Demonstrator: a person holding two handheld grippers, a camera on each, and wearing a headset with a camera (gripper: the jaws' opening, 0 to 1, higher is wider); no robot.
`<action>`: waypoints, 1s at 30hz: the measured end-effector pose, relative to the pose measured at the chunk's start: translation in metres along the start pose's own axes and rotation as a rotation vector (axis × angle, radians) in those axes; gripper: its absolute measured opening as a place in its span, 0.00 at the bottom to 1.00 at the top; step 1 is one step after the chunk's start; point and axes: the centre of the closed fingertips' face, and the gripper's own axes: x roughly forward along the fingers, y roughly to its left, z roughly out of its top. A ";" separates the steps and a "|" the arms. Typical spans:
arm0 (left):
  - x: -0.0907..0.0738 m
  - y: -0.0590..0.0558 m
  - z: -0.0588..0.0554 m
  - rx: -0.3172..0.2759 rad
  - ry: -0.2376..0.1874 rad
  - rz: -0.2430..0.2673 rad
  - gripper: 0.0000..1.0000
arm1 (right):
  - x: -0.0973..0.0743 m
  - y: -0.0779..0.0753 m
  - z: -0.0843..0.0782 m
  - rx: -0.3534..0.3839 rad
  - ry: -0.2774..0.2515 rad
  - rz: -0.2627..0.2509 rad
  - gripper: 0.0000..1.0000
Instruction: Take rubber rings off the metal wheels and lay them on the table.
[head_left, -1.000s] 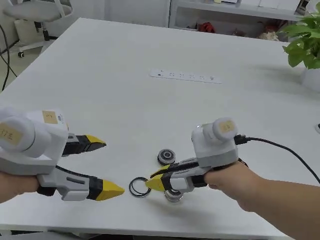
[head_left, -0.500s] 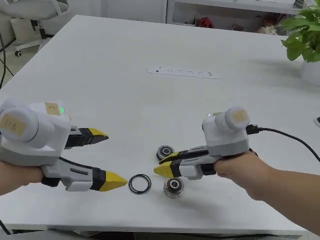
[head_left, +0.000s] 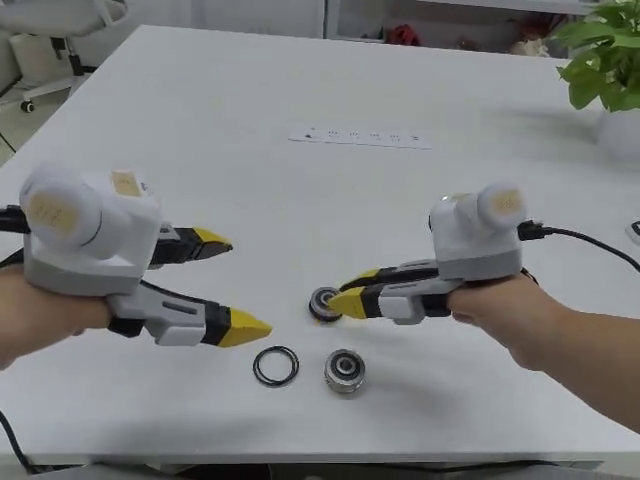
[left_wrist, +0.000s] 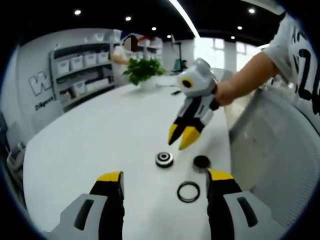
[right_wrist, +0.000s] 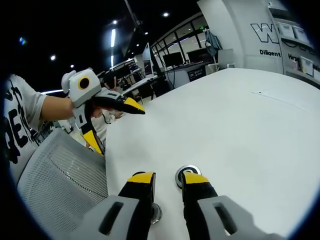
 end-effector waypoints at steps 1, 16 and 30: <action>0.001 0.001 0.001 0.000 -0.002 -0.001 0.68 | -0.001 -0.002 0.001 0.000 -0.001 -0.003 0.19; 0.025 0.017 0.012 -0.002 -0.010 -0.019 0.64 | -0.006 -0.022 0.002 -0.024 -0.003 -0.039 0.21; 0.046 0.015 0.006 -0.010 0.008 -0.035 0.59 | -0.003 -0.024 -0.009 -0.054 0.020 -0.045 0.23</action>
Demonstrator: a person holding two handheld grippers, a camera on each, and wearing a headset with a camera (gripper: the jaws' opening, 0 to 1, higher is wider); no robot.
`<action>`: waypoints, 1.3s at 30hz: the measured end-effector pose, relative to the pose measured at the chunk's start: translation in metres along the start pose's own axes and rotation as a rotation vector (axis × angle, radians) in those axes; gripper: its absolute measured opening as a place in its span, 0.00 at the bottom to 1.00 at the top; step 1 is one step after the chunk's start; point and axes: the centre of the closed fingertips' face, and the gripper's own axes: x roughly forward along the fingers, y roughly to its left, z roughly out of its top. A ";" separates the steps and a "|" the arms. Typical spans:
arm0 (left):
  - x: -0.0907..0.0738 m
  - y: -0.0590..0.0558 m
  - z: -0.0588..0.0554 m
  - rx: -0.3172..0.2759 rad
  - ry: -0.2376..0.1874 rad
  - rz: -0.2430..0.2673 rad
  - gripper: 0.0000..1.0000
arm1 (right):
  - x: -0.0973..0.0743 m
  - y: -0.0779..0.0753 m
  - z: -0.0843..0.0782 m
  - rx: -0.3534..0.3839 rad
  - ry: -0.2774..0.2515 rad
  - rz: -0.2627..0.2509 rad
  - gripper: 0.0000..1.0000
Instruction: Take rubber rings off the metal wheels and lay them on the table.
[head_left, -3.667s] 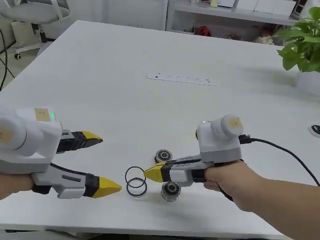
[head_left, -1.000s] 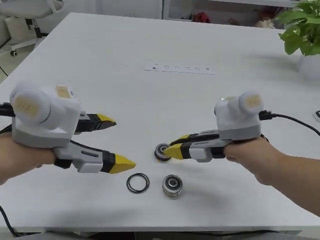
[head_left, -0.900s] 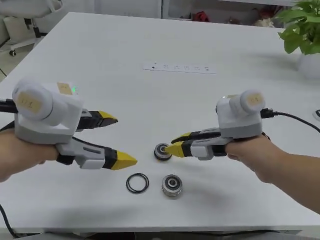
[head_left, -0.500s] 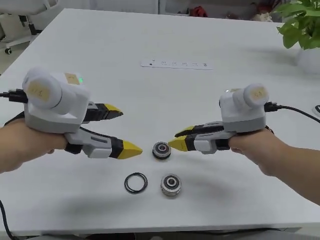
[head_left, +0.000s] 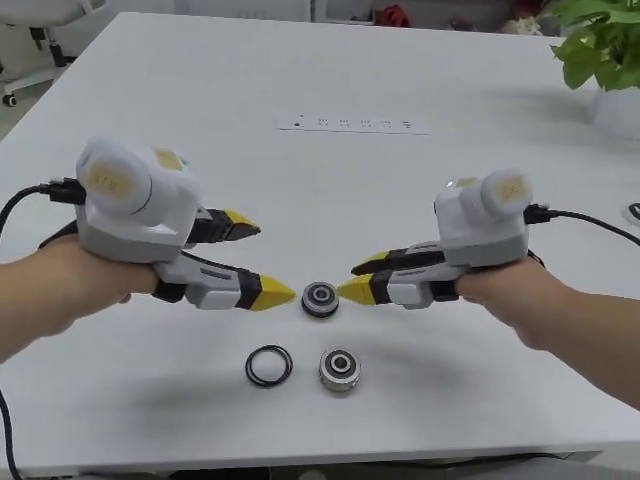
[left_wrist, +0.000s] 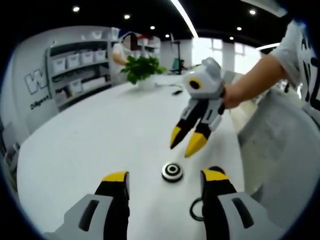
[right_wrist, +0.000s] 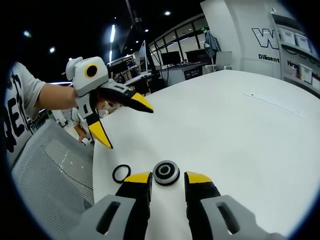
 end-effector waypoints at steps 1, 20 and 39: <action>0.001 -0.001 -0.001 0.000 0.002 -0.002 0.58 | 0.000 0.000 -0.001 -0.003 0.004 0.001 0.23; 0.026 -0.009 -0.012 -0.004 0.040 -0.034 0.51 | 0.013 0.002 -0.026 -0.029 0.053 0.011 0.21; 0.045 -0.017 -0.021 -0.014 0.062 -0.063 0.41 | 0.023 -0.003 -0.029 -0.032 0.052 0.009 0.18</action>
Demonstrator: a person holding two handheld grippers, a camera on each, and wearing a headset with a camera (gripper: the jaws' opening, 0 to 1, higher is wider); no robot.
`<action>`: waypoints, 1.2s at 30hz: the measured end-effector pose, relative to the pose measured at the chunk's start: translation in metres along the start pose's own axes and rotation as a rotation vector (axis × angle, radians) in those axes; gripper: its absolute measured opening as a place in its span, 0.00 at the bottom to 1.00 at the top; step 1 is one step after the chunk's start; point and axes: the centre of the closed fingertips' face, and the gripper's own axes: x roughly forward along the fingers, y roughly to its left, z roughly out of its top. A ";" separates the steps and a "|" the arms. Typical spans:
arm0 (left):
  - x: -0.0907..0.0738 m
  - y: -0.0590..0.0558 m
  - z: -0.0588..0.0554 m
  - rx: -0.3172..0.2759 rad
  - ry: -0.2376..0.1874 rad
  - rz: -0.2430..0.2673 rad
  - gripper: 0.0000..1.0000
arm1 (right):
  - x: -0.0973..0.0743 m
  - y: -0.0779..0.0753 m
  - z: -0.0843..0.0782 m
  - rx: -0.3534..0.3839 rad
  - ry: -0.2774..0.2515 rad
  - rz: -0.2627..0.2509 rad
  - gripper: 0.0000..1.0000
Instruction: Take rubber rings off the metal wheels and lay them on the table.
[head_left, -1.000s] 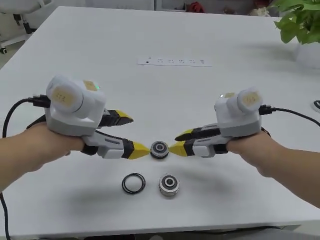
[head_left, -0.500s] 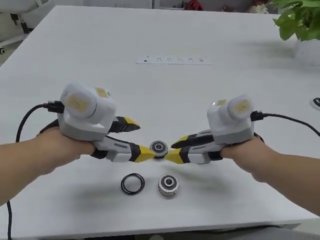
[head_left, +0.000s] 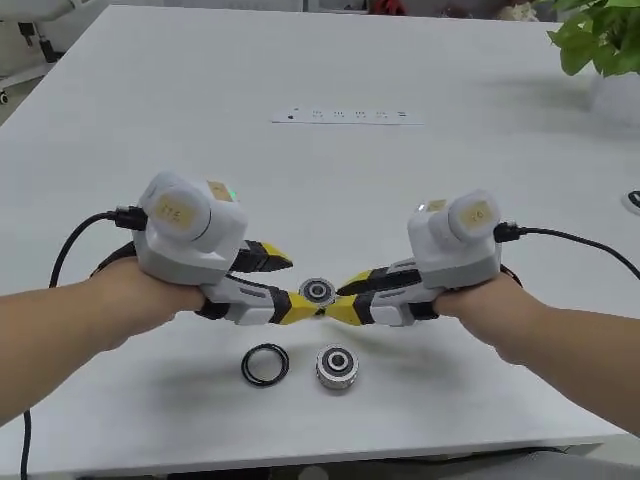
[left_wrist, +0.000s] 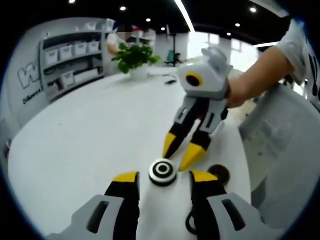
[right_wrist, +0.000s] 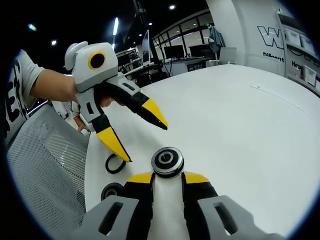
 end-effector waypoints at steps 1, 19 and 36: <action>0.001 0.000 -0.001 -0.002 0.002 -0.001 0.40 | 0.000 0.000 0.000 0.000 0.002 0.000 0.18; 0.018 -0.002 -0.002 -0.001 0.013 -0.011 0.27 | 0.002 -0.001 -0.002 0.005 -0.005 -0.001 0.14; 0.028 0.004 -0.005 0.009 0.032 0.011 0.19 | 0.002 -0.002 -0.002 0.013 -0.016 -0.005 0.12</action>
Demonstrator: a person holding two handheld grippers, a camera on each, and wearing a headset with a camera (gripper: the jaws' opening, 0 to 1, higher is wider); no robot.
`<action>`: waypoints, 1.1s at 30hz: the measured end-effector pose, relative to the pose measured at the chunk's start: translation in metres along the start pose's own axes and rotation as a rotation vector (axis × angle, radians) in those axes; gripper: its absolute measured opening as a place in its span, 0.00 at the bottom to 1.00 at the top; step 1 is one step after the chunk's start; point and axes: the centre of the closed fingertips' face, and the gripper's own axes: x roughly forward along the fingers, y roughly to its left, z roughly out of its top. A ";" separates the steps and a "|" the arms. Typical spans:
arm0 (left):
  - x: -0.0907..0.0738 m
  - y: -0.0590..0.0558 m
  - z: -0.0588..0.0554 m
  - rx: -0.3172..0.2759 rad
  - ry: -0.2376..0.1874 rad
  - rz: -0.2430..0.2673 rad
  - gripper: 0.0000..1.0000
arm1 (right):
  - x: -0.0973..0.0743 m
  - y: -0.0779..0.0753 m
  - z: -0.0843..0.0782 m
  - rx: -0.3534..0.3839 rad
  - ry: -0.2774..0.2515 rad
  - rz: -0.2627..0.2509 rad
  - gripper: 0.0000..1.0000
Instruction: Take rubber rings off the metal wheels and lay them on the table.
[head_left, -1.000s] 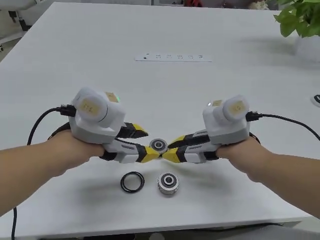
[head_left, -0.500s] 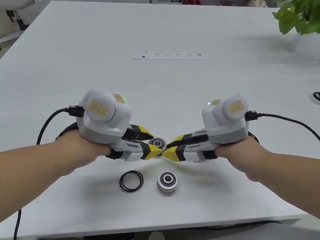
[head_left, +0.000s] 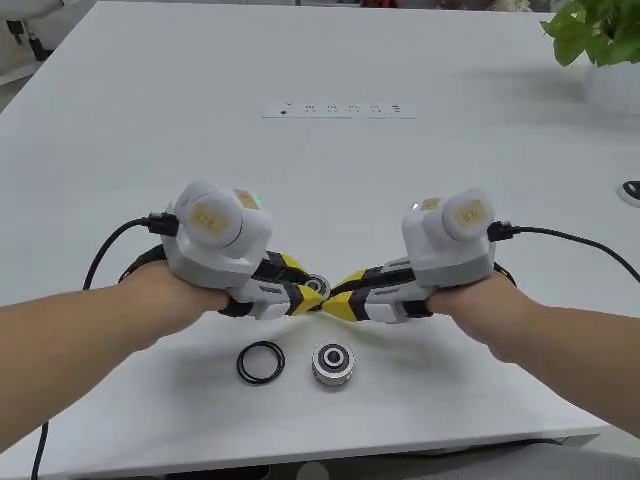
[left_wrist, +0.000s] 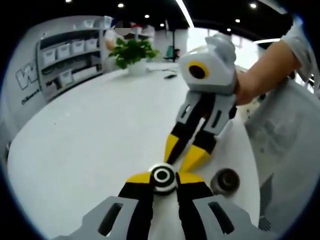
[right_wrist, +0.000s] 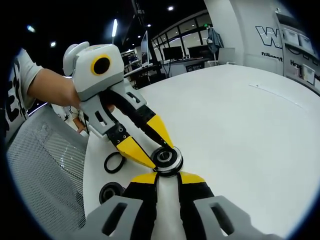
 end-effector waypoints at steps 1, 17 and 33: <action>0.000 0.001 0.000 -0.003 0.000 0.008 0.17 | 0.000 0.000 0.000 0.002 -0.001 0.000 0.12; 0.003 0.004 -0.003 -0.015 -0.010 0.046 0.14 | -0.001 0.000 -0.001 0.044 -0.017 -0.001 0.08; 0.000 -0.001 -0.001 0.003 -0.011 0.070 0.13 | -0.003 -0.004 -0.003 0.183 -0.059 -0.016 0.00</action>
